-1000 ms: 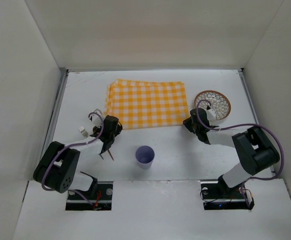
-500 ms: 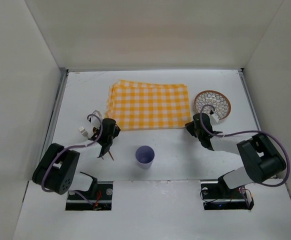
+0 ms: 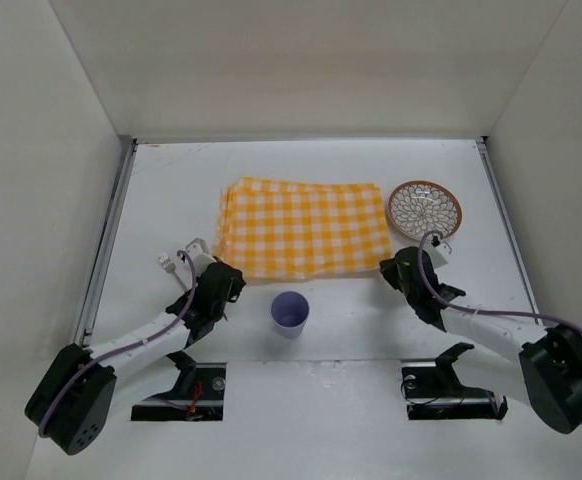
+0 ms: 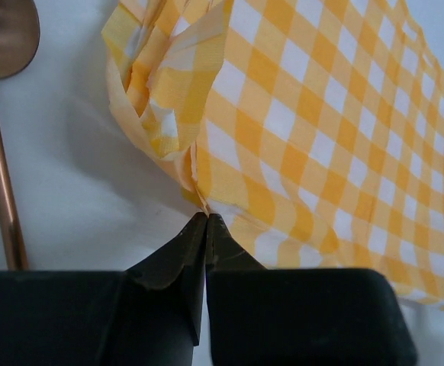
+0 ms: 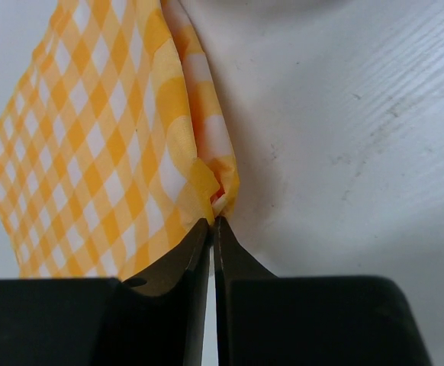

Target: Set the dinner table for one person

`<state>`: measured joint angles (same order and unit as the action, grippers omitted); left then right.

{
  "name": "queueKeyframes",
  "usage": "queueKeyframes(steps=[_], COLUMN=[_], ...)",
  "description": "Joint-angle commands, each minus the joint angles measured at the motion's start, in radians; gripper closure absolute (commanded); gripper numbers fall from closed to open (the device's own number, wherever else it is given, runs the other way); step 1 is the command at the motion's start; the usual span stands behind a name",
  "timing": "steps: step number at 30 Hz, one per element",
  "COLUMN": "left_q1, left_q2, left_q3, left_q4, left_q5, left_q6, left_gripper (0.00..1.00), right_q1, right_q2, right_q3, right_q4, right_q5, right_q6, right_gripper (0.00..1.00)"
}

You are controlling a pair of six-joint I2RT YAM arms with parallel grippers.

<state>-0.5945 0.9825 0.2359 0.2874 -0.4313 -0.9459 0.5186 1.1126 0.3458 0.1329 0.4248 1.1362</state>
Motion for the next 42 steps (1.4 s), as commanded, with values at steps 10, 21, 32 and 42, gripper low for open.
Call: queueKeyframes(steps=[10,21,32,42], left_q1=[-0.046,-0.103,-0.055,-0.004], left_q2=[-0.188,-0.222,-0.081,-0.044], left_q3=[-0.037,0.058,0.083,0.023], left_q4=[-0.18,-0.081,0.183,0.245], left_q5=[-0.112,-0.098,0.005,0.019], left_q6=[-0.019,0.077,0.22,0.219], left_gripper=[0.74,0.62,0.57,0.55], right_q1=[-0.002,-0.257,-0.584,-0.67], right_q2=[-0.097,-0.191,0.024,0.266], right_q3=[0.01,0.13,0.2,0.246], right_q4=[-0.121,-0.127,-0.085,0.1], right_q5=[0.022,-0.049,-0.087,-0.23], right_q6=[-0.099,-0.179,-0.231,-0.259], right_gripper=[0.41,0.38,0.35,0.41])
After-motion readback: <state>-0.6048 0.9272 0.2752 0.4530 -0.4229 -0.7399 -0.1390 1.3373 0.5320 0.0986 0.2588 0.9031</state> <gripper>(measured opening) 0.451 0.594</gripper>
